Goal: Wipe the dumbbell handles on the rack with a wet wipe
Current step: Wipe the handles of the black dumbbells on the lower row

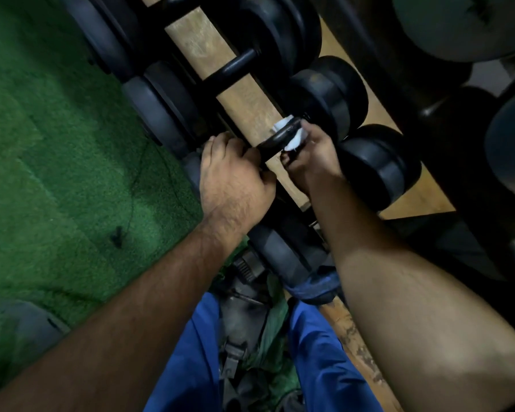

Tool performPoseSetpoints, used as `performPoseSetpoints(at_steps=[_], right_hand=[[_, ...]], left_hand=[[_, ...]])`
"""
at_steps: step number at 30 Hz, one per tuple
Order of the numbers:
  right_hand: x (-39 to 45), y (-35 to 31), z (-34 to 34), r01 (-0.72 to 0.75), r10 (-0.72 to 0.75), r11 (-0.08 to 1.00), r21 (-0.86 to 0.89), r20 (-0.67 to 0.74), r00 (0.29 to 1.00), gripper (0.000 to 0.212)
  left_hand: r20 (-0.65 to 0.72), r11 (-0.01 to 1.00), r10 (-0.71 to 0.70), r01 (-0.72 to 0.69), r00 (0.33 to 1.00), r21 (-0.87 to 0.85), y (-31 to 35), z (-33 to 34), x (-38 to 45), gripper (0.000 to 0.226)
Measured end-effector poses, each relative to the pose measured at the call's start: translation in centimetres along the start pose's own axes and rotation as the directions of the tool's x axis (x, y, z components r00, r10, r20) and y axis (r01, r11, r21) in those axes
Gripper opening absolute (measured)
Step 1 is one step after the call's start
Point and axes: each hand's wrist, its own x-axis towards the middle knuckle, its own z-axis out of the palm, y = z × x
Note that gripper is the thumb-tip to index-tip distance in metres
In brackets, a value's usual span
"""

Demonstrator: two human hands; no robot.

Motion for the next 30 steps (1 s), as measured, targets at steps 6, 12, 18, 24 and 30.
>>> performPoseSetpoints(at_steps=[6, 12, 18, 24, 30], right_hand=[[-1.9, 1.5, -0.2, -0.077, 0.097, 0.986, -0.147, 0.138, 0.986, 0.039], [-0.9, 0.7, 1.9, 0.019, -0.021, 0.999, 0.039, 0.036, 0.999, 0.030], [-2.5, 0.9, 1.6, -0.194, 0.256, 0.924, -0.329, 0.160, 0.953, 0.043], [-2.8, 2.1, 2.1, -0.171, 0.214, 0.942, -0.290, 0.124, 0.969, 0.027], [-2.5, 1.3, 2.2, -0.177, 0.202, 0.938, -0.297, 0.055, 0.978, 0.017]], left_hand=[[-0.013, 1.000, 0.001, -0.002, 1.000, -0.027, -0.1, 0.1, 0.0, 0.041], [0.034, 0.990, 0.029, -0.024, 0.999, -0.138, -1.1, -0.7, 0.0, 0.036], [0.014, 0.971, -0.107, 0.108, 0.994, -0.215, -1.7, -1.3, -2.1, 0.071], [0.043, 0.972, -0.123, 0.129, 0.991, -0.195, -1.6, -1.8, -2.2, 0.079], [0.054, 0.972, -0.145, 0.153, 0.988, -0.180, -1.3, -1.8, -2.0, 0.078]])
